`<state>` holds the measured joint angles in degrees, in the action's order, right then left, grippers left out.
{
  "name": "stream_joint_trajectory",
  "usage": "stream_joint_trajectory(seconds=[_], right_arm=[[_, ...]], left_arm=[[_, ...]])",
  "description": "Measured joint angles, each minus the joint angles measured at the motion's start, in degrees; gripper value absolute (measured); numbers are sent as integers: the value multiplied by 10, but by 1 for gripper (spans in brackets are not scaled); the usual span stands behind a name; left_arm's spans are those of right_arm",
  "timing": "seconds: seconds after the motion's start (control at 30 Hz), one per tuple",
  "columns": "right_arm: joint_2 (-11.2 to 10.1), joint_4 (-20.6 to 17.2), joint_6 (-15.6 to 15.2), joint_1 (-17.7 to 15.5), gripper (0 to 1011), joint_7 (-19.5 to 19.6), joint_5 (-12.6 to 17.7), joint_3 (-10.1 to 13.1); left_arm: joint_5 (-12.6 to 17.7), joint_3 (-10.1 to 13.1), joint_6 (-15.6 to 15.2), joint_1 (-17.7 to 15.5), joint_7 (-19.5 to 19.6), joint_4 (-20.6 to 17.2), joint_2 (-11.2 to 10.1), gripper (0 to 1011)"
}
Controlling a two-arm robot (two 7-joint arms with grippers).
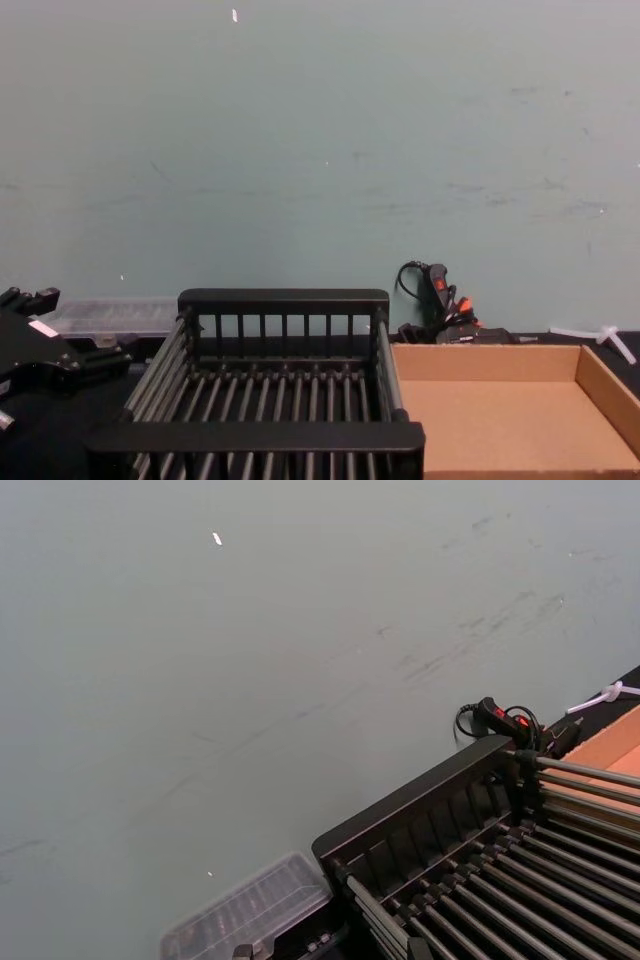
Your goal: Pick up the white tape and place it into the black box , Pick up the silver tape and place it into the brown box.
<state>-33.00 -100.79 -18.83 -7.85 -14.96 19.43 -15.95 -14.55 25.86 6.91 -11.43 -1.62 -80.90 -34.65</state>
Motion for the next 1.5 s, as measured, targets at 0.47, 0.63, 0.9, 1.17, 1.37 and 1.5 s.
stream_joint_trajectory(seconds=[0.47,0.63,0.9,1.17,1.37,1.5], right_arm=[[11,5,-9,2,1002,-10,-8,7],[11,5,-9,2,1002,-10,-8,7],[11,5,-8,2,901,-9,-8,7],[10,5,-8,2,676,-8,-7,7],[10,4,-7,2,474,-8,-7,7],[10,4,-7,2,329,-8,-7,7]], left_arm=[[0,0,0,0,0,0,0,1001],[0,0,0,0,0,0,0,1001],[0,0,0,0,0,0,0,1001],[0,0,0,0,0,0,0,1001],[0,0,0,0,0,0,0,1001],[0,0,0,0,0,0,0,1002]])
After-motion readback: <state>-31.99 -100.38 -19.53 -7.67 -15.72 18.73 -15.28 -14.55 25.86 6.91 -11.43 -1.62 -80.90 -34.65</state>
